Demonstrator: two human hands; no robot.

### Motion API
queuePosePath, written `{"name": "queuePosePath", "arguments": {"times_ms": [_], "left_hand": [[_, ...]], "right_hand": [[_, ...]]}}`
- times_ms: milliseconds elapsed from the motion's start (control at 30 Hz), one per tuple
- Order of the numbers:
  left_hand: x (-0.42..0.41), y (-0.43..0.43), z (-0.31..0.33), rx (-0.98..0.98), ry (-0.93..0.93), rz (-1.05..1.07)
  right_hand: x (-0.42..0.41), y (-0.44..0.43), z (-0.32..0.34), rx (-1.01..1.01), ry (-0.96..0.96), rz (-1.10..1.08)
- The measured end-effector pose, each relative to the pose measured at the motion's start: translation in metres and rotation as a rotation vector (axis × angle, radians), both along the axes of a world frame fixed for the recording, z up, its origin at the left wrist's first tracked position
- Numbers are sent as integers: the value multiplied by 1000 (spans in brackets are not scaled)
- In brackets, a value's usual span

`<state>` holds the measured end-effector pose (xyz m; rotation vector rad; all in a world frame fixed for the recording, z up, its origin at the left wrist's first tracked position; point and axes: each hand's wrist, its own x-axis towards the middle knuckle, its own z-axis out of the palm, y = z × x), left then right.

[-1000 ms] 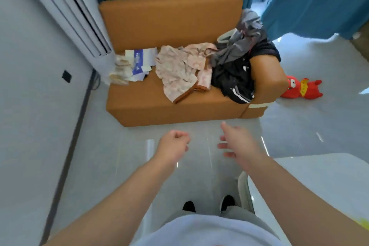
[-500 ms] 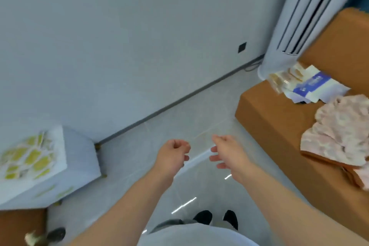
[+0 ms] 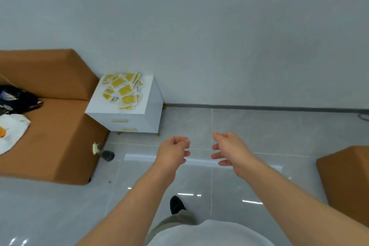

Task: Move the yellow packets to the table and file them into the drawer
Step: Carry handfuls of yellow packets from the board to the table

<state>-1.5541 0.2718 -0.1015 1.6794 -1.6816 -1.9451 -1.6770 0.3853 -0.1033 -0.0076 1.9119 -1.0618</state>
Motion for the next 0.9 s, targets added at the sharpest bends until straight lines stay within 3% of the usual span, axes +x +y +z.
{"name": "queuePosePath", "arguments": {"times_ms": [367,533,900], "left_hand": [[25,-235,-12,56,-31,153],[6,-320,-36,72,-48,227],[-27,-492,-58,112,-241,397]], "right_hand": [[15,-235,-17,60,-83,107],[-19,-327,-37,72,-92,137],[-91,-518,-73,177,-300,151]]}}
